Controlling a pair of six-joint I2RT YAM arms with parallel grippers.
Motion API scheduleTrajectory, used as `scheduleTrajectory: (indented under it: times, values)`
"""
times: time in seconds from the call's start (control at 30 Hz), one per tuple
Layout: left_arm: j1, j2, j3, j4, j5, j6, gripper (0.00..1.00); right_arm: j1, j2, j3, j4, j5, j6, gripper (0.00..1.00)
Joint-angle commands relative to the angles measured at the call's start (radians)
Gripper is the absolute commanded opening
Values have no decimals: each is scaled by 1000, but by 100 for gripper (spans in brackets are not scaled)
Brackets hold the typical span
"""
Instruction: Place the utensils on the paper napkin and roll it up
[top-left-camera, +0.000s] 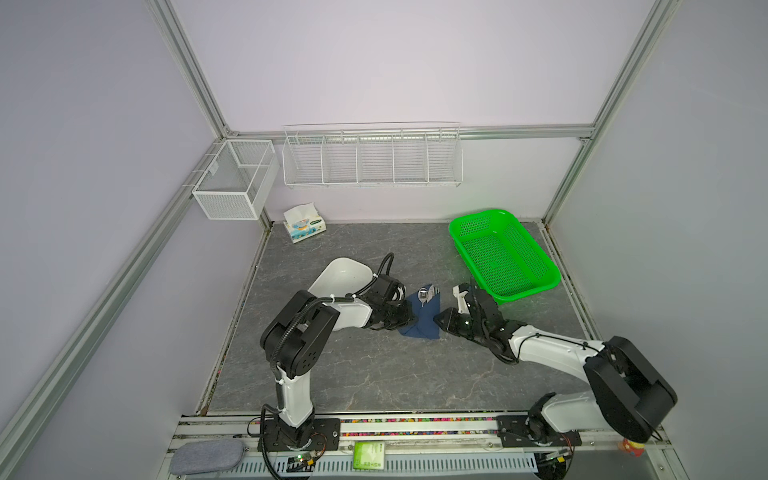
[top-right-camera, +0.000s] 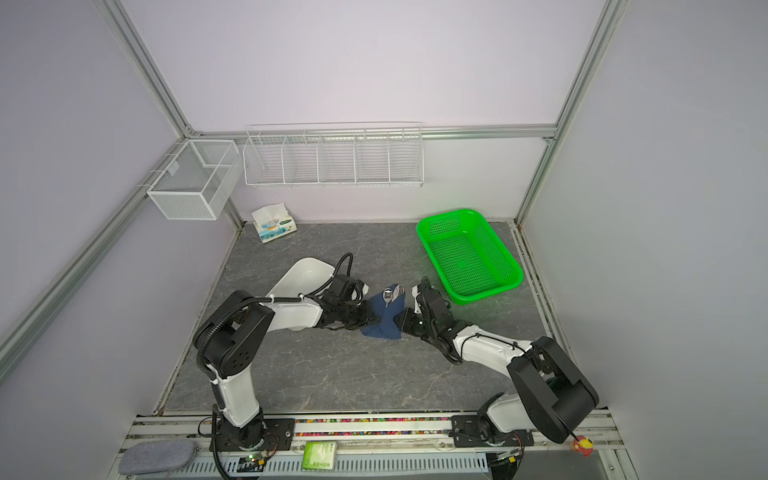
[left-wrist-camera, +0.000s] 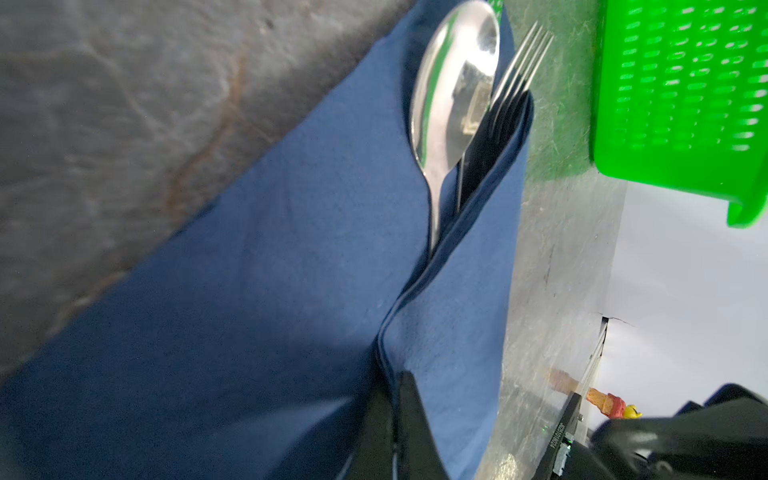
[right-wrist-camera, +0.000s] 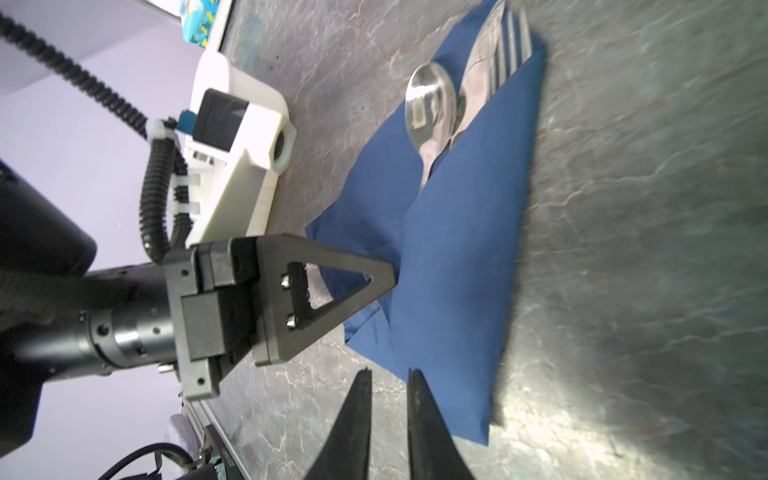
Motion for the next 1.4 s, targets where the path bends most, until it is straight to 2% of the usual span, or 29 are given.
scheduleTrajectory:
  times: [0.0, 0.33, 0.67, 1.13, 1.37]
  values:
    - [1, 35, 14, -43, -16, 15, 0, 5, 35, 66, -67, 16, -15, 19]
    - [2, 37, 26, -54, -13, 21, 0, 25, 127, 124, -78, 16, -17, 20]
    - [3, 35, 36, -79, -15, 37, 0, 26, 202, 132, -9, -23, -6, 20]
    - [3, 34, 37, -79, -13, 33, 0, 39, 275, 141, 68, -79, 15, 14]
    - [2, 34, 37, -79, -19, 34, 0, 71, 234, 172, -50, -64, -59, 13]
